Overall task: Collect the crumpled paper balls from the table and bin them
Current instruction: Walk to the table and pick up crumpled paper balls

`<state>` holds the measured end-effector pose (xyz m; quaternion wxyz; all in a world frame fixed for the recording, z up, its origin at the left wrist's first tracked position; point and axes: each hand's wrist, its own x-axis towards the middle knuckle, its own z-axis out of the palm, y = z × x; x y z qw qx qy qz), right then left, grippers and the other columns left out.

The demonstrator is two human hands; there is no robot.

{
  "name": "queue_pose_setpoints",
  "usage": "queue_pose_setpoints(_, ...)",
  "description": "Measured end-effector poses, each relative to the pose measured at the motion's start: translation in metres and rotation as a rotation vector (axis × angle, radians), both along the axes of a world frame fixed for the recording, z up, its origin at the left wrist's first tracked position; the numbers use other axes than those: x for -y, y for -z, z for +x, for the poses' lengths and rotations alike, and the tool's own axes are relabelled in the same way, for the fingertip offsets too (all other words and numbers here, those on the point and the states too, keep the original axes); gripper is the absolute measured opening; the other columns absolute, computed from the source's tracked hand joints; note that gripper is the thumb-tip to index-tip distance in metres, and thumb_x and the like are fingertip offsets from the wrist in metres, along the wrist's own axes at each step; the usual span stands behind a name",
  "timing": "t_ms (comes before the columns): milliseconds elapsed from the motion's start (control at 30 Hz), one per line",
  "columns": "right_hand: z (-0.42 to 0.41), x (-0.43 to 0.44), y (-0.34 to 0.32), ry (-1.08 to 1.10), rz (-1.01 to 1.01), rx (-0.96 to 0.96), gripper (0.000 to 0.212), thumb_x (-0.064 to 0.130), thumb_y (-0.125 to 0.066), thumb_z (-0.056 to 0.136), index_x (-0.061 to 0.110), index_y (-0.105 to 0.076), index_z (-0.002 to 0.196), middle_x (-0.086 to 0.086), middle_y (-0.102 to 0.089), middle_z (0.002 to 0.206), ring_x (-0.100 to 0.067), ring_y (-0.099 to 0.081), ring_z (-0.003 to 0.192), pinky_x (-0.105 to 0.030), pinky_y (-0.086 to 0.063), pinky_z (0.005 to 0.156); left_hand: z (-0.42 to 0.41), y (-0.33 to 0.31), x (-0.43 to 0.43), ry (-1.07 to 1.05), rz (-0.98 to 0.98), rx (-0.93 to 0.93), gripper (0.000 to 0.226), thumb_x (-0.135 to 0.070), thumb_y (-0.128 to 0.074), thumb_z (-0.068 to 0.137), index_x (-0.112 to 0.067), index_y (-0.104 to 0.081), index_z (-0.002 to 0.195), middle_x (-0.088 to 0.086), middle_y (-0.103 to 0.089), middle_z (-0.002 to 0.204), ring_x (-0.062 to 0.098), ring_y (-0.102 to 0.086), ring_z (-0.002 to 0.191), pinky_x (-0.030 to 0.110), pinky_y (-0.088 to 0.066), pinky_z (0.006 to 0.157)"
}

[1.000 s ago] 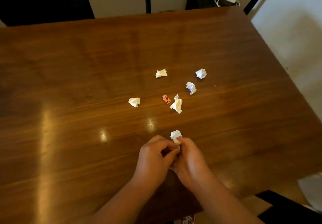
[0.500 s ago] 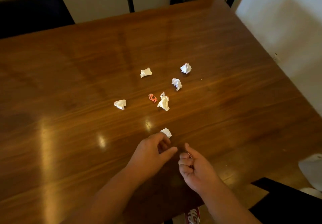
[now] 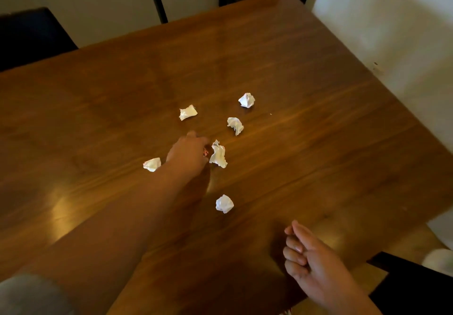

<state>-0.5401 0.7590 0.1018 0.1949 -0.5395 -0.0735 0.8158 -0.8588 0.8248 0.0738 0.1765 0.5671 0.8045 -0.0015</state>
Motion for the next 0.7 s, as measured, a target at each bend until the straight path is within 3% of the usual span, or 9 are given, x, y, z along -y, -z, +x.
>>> queue_pose_setpoints(67, 0.006, -0.002, 0.0, -0.001, -0.002, 0.015, 0.024, 0.033, -0.056, 0.081, 0.009, -0.055, 0.087, 0.0, -0.034, 0.054, -0.009, -0.027, 0.039, -0.022, -0.018, 0.036, -0.005, 0.003, -0.006, -0.012, 0.015, -0.001, 0.04, -0.033, -0.068, 0.083, -0.028, -0.059, 0.122, 0.005, -0.055, 0.116, 0.027, -0.056, 0.106, 0.033, -0.045, 0.072)
queue_pose_setpoints(167, 0.015, -0.005, 0.003, -0.007, -0.018, 0.046, 0.026, 0.032, -0.055, 0.083, 0.007, -0.054, 0.088, -0.001, -0.036, 0.052, -0.01, -0.028, 0.036, -0.022, -0.019, 0.034, -0.016, 0.003, -0.015, -0.028, 0.046, -0.057, 0.045, -0.043, -0.071, 0.078, -0.027, -0.058, 0.119, 0.005, -0.056, 0.117, 0.027, -0.053, 0.111, 0.039, -0.048, 0.08)
queue_pose_setpoints(267, 0.021, -0.006, 0.008, -0.031, -0.026, 0.061, 0.027, 0.032, -0.058, 0.08, 0.006, -0.054, 0.087, -0.001, -0.036, 0.051, -0.01, -0.029, 0.035, -0.021, -0.021, 0.031, -0.032, 0.004, -0.028, -0.012, 0.121, -0.197, 0.063, -0.05, -0.074, 0.073, -0.024, -0.05, 0.126, 0.009, -0.05, 0.127, 0.032, -0.046, 0.119, 0.047, -0.046, 0.09)
queue_pose_setpoints(400, 0.029, -0.003, 0.017, -0.062, -0.036, 0.107, 0.028, 0.031, -0.06, 0.076, 0.005, -0.055, 0.084, -0.002, -0.036, 0.049, -0.011, -0.029, 0.033, -0.021, -0.021, 0.03, -0.05, 0.011, -0.047, 0.017, 0.101, -0.174, 0.086, -0.06, -0.068, 0.074, -0.032, -0.026, 0.144, 0.011, -0.028, 0.151, 0.036, -0.029, 0.137, 0.056, -0.042, 0.098)
queue_pose_setpoints(467, 0.035, -0.002, 0.022, -0.061, -0.075, 0.106, 0.028, 0.028, -0.059, 0.074, 0.002, -0.054, 0.084, -0.004, -0.038, 0.045, -0.014, -0.032, 0.029, -0.019, -0.025, 0.029, -0.055, 0.018, -0.051, 0.059, 0.071, -0.192, 0.081, -0.065, -0.055, 0.081, -0.031, -0.02, 0.147, 0.011, -0.025, 0.154, 0.036, -0.03, 0.138, 0.056, -0.041, 0.1)
queue_pose_setpoints(533, 0.041, 0.0, 0.026, -0.038, -0.109, 0.096, 0.028, 0.025, -0.056, 0.072, -0.001, -0.052, 0.082, -0.007, -0.038, 0.041, -0.017, -0.033, 0.025, -0.019, -0.028, 0.029, -0.057, 0.025, -0.05, 0.103, 0.102, -0.249, 0.071, -0.066, -0.041, 0.087, -0.026, -0.027, 0.144, 0.012, -0.036, 0.148, 0.035, -0.038, 0.132, 0.053, -0.043, 0.096)
queue_pose_setpoints(700, 0.054, 0.003, 0.031, 0.013, -0.129, 0.112, 0.029, 0.024, -0.054, 0.076, -0.005, -0.056, 0.075, -0.009, -0.038, 0.039, -0.018, -0.033, 0.022, -0.019, -0.03, 0.03, -0.049, 0.041, -0.042, 0.14, 0.333, -0.288, 0.041, -0.047, -0.035, 0.096, -0.013, -0.052, 0.113, 0.012, -0.056, 0.111, 0.031, -0.056, 0.097, 0.041, -0.049, 0.068)
